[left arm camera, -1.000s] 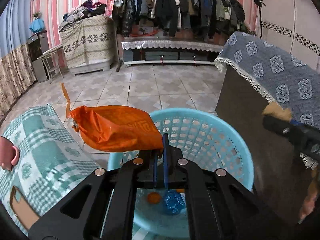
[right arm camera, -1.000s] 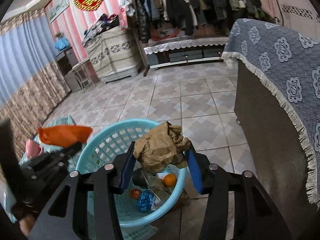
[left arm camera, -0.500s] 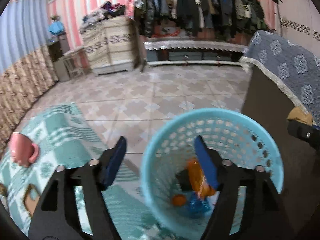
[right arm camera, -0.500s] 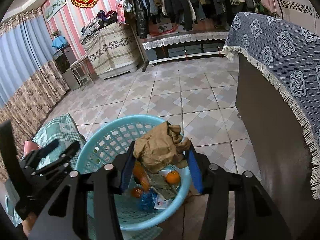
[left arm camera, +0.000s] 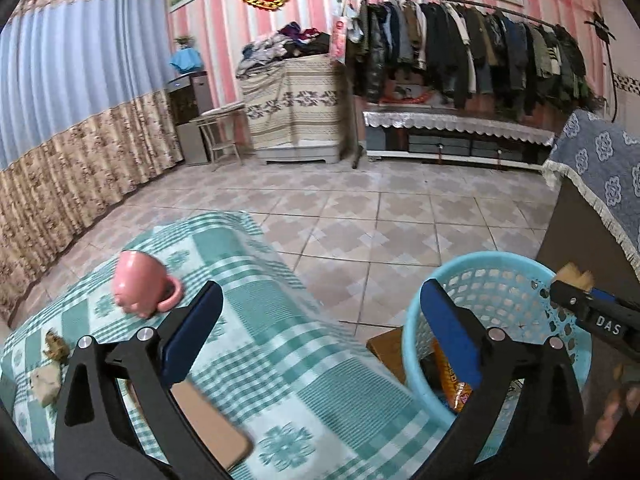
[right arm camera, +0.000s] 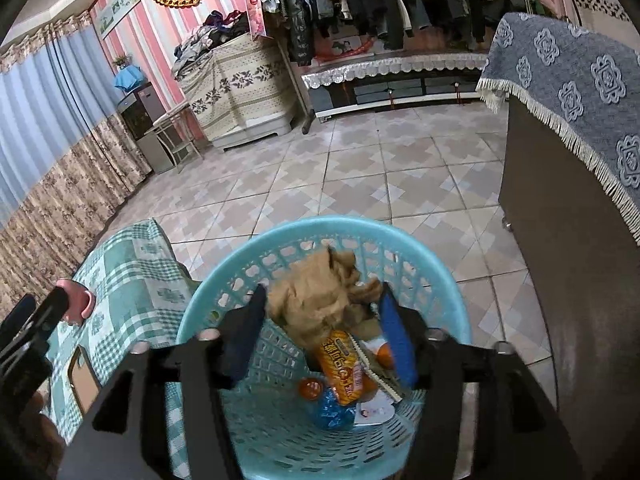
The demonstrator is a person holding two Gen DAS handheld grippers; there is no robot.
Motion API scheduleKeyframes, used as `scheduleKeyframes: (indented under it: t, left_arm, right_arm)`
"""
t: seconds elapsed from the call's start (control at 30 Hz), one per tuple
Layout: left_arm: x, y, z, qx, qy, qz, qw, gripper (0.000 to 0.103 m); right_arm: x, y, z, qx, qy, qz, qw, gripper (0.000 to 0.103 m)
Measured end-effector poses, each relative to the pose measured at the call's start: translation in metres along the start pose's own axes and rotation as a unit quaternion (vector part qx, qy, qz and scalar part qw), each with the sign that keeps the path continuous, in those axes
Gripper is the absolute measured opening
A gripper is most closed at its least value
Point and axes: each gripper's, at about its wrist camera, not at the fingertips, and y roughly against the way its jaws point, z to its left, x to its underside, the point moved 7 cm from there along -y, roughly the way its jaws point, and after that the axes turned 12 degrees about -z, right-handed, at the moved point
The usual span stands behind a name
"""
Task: Collect trash
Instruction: 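Move both tools back over the table toward the remaining items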
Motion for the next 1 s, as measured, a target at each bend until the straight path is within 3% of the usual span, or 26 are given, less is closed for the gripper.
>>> scheduleKeyframes:
  t: [0.17, 0.43, 0.5, 0.63, 1.0]
  left_arm:
    - [-0.003, 0.021, 0.015, -0.012, 0.008, -0.008, 0.9999, 0.096]
    - [-0.004, 0.059, 0.06, -0.05, 0.028, -0.025, 0.998, 0.097]
    - [-0.005, 0.068, 0.076, -0.063, 0.038, -0.03, 0.9968, 0.097]
    - [-0.001, 0.089, 0.111, -0.101, 0.05, -0.04, 0.9928, 0.097]
    - [0.026, 0.15, 0.196, -0.177, 0.081, -0.044, 0.9799, 0.097]
  right_arm:
    - [-0.001, 0.003, -0.001, 0.009, 0.001, -0.004, 1.0, 0.079]
    - [-0.01, 0.02, 0.027, -0.007, 0.047, -0.026, 0.999, 0.08]
    - [-0.012, 0.027, 0.041, -0.02, 0.057, -0.034, 0.998, 0.088]
    - [-0.008, 0.04, 0.072, -0.042, 0.088, -0.048, 0.994, 0.088]
    - [0.025, 0.067, 0.148, -0.126, 0.14, -0.034, 0.982, 0.088]
